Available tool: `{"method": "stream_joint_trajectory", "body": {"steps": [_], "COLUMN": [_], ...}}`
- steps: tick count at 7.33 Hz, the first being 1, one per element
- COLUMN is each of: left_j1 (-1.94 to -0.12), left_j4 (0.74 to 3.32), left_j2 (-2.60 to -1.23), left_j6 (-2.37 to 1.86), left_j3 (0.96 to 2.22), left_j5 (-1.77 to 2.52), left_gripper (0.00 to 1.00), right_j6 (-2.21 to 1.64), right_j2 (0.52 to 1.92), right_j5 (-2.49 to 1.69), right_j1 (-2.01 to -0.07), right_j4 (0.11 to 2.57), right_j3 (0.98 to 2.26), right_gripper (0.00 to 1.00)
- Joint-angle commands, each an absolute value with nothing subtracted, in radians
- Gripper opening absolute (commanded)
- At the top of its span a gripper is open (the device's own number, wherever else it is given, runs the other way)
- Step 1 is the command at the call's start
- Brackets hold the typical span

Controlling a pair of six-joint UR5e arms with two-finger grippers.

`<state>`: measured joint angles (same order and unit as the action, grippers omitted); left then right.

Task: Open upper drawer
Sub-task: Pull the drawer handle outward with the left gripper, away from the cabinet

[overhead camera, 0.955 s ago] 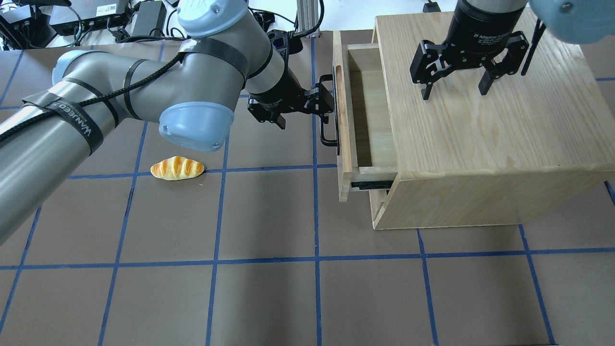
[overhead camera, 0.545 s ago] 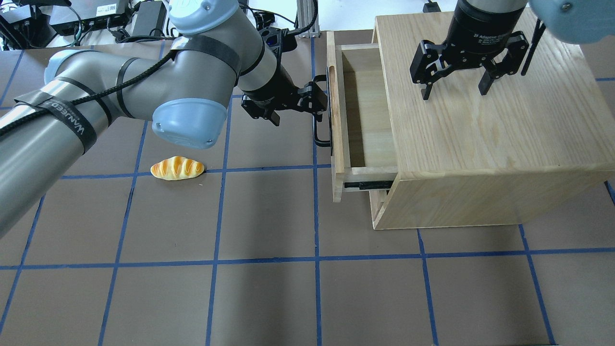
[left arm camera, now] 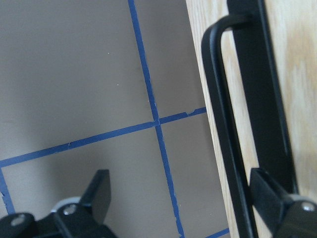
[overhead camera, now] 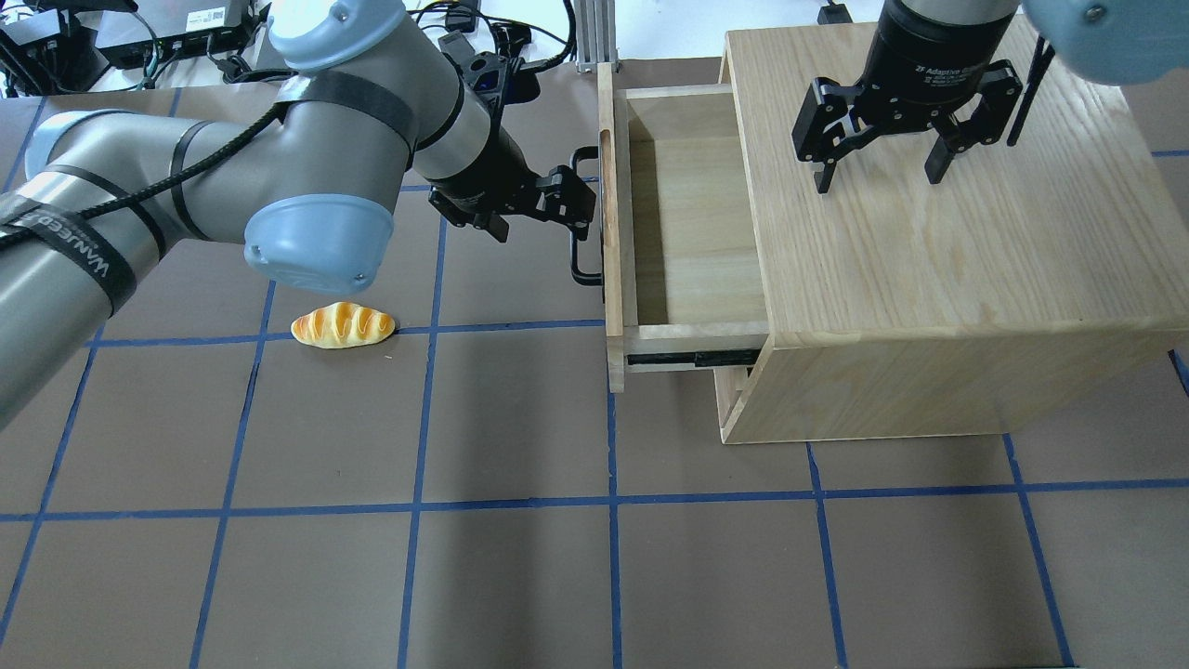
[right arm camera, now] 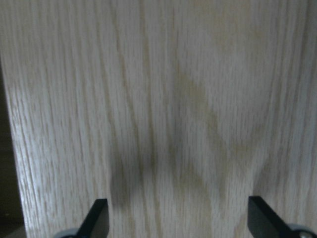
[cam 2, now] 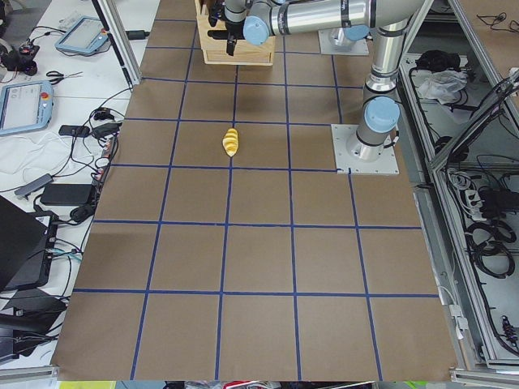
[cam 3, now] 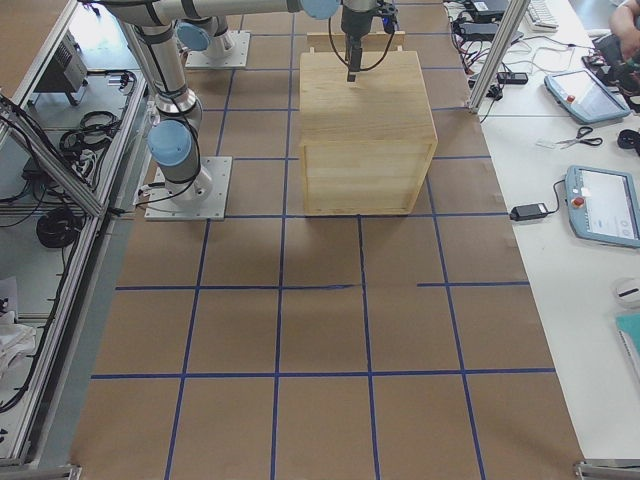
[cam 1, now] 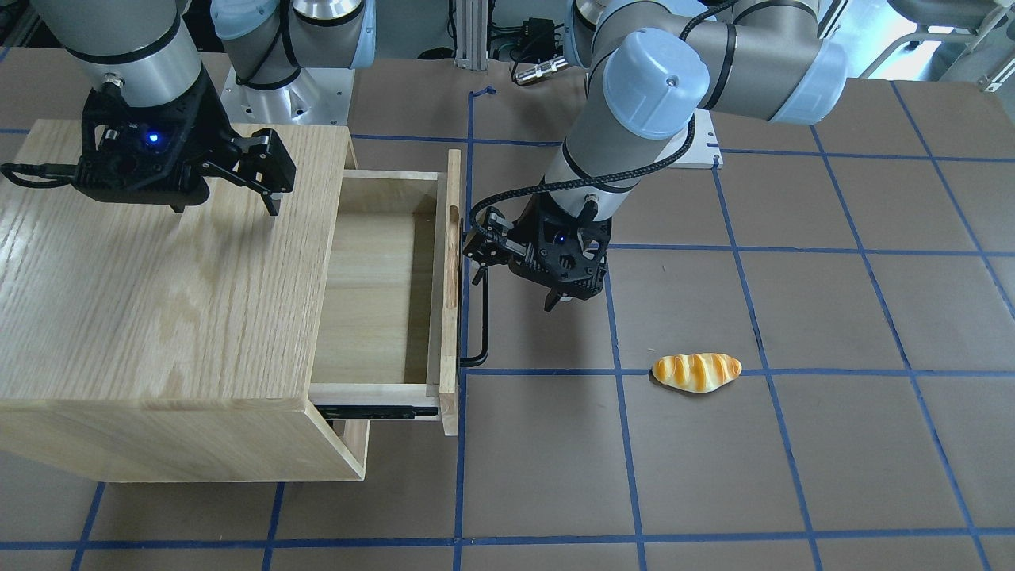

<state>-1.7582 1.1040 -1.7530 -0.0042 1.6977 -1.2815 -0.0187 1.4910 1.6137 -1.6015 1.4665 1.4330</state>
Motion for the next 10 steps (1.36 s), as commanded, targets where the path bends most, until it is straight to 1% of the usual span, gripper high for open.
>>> {"method": "stream_joint_trajectory", "body": {"steps": [1, 6, 10], "left_j1": [-1.737, -1.68, -1.661], "left_j4": [1.104, 1.106, 1.108], "left_j2": [-1.73, -1.707, -1.698], "left_j6": [0.041, 0.185, 0.224], "left_j3": [1.715, 1.729, 1.738], "left_j5": [-1.279, -1.276, -1.278], "left_gripper": [1.0, 1.0, 1.0], "right_j6": [-0.018, -0.018, -0.018], "right_j2": [1.491, 1.491, 1.491], "right_j5": [1.614, 1.614, 1.614], "right_j1": [-1.601, -1.601, -1.601], "right_j4": [1.466, 1.466, 1.466], "right_j3": [1.433, 1.433, 1.433], "right_gripper": [1.0, 1.0, 1.0]}}
